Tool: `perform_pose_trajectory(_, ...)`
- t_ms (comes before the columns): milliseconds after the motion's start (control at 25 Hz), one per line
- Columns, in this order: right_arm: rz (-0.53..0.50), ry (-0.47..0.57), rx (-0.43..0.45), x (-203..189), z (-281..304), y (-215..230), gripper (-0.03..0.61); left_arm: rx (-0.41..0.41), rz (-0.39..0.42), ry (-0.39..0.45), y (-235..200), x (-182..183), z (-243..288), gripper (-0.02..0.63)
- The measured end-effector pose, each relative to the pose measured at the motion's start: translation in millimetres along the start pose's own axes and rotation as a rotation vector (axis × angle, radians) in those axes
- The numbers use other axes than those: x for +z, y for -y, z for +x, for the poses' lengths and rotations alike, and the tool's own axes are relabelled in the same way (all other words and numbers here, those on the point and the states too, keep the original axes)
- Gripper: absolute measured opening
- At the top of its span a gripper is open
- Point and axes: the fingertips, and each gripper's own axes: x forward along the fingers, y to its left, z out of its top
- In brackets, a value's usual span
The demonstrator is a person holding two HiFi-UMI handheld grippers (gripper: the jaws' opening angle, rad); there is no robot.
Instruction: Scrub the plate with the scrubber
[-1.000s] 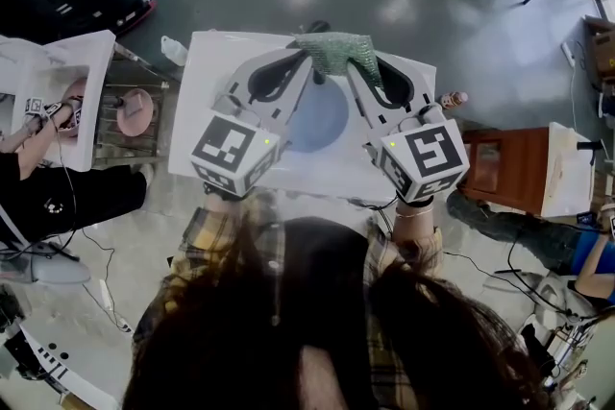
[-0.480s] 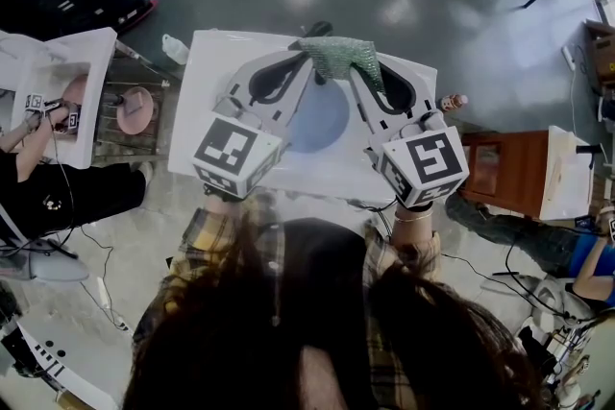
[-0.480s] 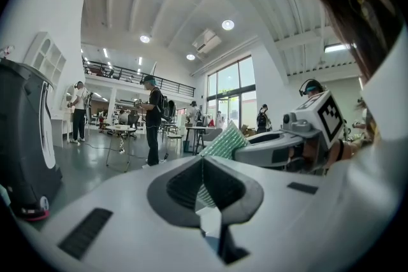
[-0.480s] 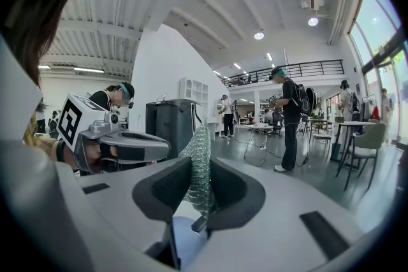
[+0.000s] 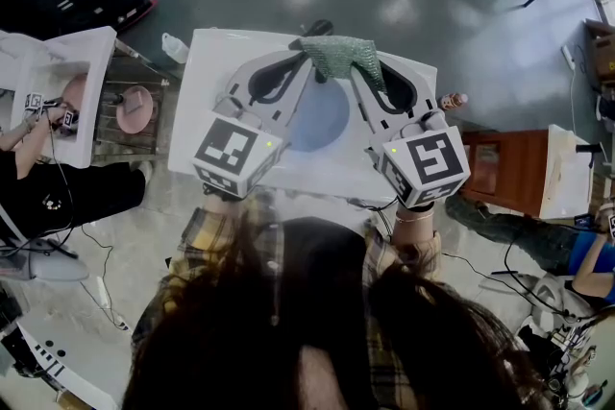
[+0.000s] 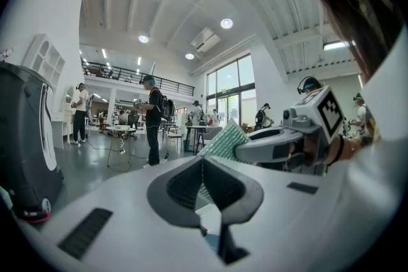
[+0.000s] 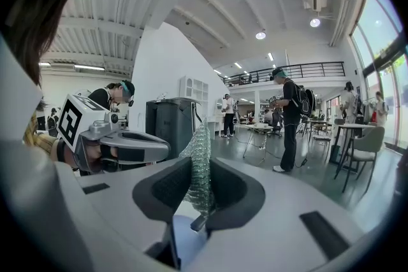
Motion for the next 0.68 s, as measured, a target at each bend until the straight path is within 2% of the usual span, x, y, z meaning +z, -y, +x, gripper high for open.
perform_pose_trajectory(680,0.006,0.001,-0.006,-5.4,-0.2,3.5,0.097,-0.002,0.023,0.0,0.0,-2.0,0.9,0.017)
